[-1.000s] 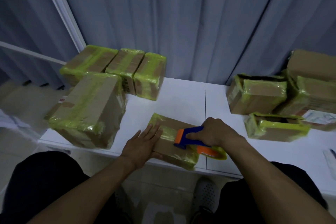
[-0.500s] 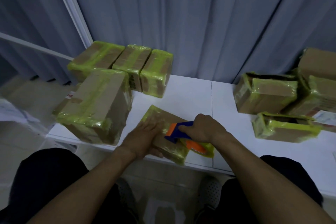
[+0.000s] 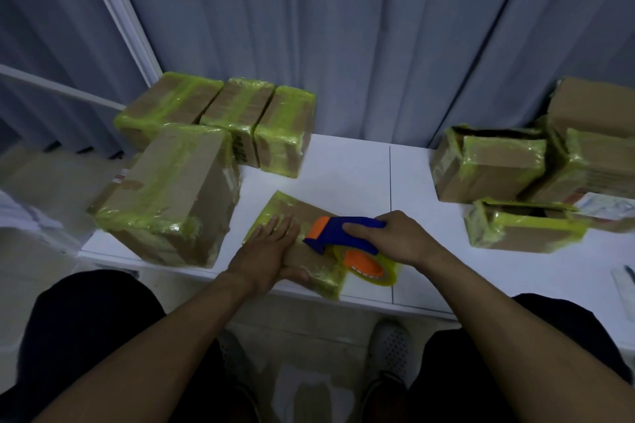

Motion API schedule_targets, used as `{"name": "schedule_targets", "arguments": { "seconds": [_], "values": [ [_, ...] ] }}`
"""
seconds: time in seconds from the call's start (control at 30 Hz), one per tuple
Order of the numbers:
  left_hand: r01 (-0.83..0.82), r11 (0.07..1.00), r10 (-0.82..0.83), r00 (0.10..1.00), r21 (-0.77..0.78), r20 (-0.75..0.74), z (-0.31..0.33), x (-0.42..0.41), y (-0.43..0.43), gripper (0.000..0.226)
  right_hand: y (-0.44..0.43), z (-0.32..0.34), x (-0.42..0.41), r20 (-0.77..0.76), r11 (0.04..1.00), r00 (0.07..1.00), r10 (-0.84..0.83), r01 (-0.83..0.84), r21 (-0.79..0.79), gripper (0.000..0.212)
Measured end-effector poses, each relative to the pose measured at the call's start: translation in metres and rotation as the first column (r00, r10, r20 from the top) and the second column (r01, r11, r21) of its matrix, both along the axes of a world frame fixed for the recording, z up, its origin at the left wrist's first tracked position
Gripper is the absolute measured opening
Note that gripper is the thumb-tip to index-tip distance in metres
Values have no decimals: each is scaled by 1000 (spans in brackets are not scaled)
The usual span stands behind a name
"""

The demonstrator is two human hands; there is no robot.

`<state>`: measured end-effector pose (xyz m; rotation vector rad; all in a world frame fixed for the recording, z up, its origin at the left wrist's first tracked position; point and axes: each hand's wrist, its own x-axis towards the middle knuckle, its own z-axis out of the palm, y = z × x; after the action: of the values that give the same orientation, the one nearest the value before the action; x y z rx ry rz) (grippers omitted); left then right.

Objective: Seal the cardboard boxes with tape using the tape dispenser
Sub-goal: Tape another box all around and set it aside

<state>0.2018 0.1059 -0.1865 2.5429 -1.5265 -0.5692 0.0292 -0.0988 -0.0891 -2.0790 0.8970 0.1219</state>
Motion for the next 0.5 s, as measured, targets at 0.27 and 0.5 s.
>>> {"name": "schedule_targets", "arguments": {
  "seconds": [0.27, 0.5],
  "values": [
    [16, 1000, -17, 999, 5, 46, -1, 0, 2, 124, -7, 15, -23, 55, 999, 998, -39, 40, -17, 51],
    [24, 1000, -24, 994, 1, 110, -6, -4, 3, 123, -8, 4, -35, -3, 999, 1000, 7, -7, -43, 50]
  ]
}}
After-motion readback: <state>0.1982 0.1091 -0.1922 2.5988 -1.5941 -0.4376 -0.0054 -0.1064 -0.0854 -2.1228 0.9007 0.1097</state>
